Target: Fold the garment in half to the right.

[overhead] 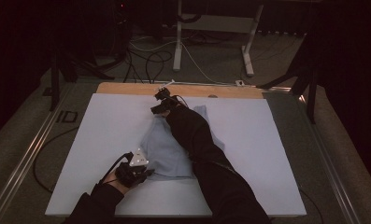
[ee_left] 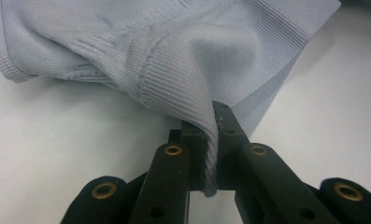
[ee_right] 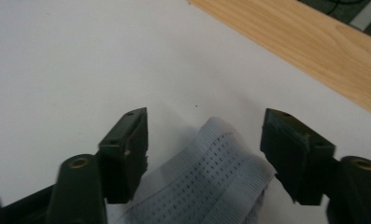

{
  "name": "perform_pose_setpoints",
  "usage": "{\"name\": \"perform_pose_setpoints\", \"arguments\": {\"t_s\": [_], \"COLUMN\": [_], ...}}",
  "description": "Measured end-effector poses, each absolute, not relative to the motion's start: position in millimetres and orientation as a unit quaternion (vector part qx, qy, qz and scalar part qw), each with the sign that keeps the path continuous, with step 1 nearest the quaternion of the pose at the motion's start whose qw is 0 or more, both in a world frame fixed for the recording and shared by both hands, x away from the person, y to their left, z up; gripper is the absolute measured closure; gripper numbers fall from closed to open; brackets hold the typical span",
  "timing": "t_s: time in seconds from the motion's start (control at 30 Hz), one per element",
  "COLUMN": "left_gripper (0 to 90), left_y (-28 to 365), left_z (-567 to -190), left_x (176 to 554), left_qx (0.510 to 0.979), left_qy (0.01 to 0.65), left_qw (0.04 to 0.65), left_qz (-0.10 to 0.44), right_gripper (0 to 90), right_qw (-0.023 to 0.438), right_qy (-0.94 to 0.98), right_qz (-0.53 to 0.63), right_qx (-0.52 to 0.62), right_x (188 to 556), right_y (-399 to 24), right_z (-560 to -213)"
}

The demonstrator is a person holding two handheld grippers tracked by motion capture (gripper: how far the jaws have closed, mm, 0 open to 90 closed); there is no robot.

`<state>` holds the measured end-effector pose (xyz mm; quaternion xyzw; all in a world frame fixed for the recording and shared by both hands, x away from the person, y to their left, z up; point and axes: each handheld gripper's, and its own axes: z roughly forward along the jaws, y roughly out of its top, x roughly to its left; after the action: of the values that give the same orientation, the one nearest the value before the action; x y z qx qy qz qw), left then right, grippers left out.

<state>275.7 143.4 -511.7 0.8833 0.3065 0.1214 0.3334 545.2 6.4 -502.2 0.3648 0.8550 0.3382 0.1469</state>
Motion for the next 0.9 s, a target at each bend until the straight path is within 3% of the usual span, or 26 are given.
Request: {"name": "perform_pose_setpoints", "arguments": {"t_s": [0.3, 0.7, 0.9], "left_gripper": [87.0, 87.0, 87.0], "left_y": [143.0, 143.4, 143.5], "left_z": [-511.4, -511.8, -512.0], "left_x": [275.6, 276.0, 275.9], "left_qx": [0.883, 0.881, 0.882], "left_qy": [0.307, 0.308, 0.308], "left_qw": [0.336, 0.338, 0.338], "left_qz": [0.119, 0.118, 0.115], "right_gripper": [47.2, 81.5, 84.0], "right_qw": [0.158, 0.177, 0.169], "right_qy": [0.87, 0.882, 0.882], "right_qz": [0.303, 0.274, 0.284], "right_qx": [0.355, 0.34, 0.337], "right_x": [549.4, 547.1, 545.4], "right_y": [14.6, 16.0, 15.4], "right_z": [-514.3, -518.0, -515.6]}}
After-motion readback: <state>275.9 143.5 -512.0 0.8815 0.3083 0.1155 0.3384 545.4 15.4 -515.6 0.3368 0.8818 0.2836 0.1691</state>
